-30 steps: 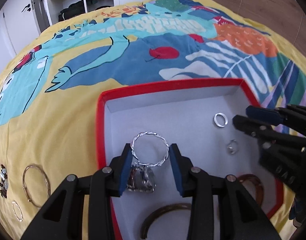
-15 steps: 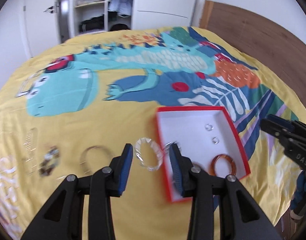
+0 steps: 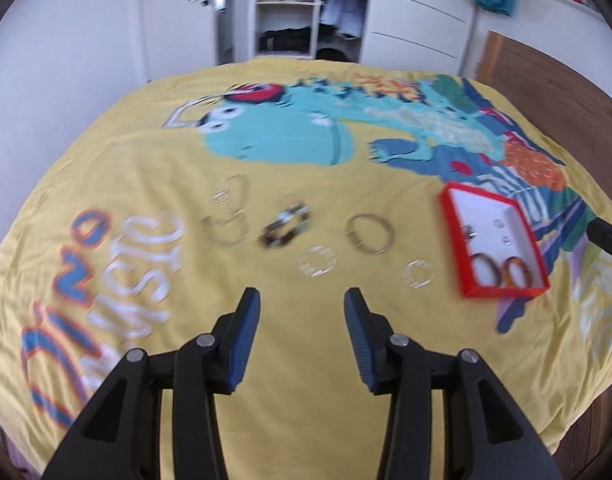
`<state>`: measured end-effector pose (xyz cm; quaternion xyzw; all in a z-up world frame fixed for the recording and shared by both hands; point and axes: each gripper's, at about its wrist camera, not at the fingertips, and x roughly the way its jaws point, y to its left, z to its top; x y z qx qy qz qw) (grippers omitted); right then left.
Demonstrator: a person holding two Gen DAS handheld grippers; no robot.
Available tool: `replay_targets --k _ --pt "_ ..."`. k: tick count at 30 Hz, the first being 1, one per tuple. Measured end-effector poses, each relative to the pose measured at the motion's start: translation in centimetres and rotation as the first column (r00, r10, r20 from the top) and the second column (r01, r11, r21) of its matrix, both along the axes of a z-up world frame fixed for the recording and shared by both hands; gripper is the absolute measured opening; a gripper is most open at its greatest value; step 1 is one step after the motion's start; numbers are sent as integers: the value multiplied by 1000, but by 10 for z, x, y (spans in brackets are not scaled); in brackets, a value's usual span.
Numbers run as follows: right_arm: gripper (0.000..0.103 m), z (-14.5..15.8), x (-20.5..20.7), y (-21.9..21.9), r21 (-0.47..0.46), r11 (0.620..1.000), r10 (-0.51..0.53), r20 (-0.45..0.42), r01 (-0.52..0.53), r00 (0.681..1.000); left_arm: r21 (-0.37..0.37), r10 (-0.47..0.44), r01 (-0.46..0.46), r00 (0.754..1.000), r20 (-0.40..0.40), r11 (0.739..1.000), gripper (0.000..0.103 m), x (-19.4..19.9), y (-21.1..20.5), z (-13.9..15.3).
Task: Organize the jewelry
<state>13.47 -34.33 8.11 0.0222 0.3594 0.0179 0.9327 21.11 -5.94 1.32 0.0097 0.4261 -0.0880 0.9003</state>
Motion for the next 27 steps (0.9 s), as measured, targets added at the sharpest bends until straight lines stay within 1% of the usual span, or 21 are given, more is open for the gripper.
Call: replay_targets --k 4,9,14,17,24,27 --pt "41 -16 2 21 18 1000 20 -16 -20 1000 20 48 -49 999 9 999 42 -8 29 -11" --pt "41 -34 9 30 23 999 34 -36 -33 999 2 79 -79 997 13 997 42 -6 45 -22" --pt "42 -48 13 28 40 999 24 -47 -22 999 -20 81 -81 997 -1 996 42 -2 45 -37" --pt "42 -58 13 29 30 999 23 -54 -22 998 -36 85 -85 996 -13 996 42 -2 44 -47" --pt "43 -79 11 44 26 999 47 -68 -45 997 -24 97 -97 995 -11 995 42 -10 43 -64" --pt "43 -90 10 55 29 997 67 -88 -65 994 -25 108 -109 994 -9 994 42 -14 45 -69"
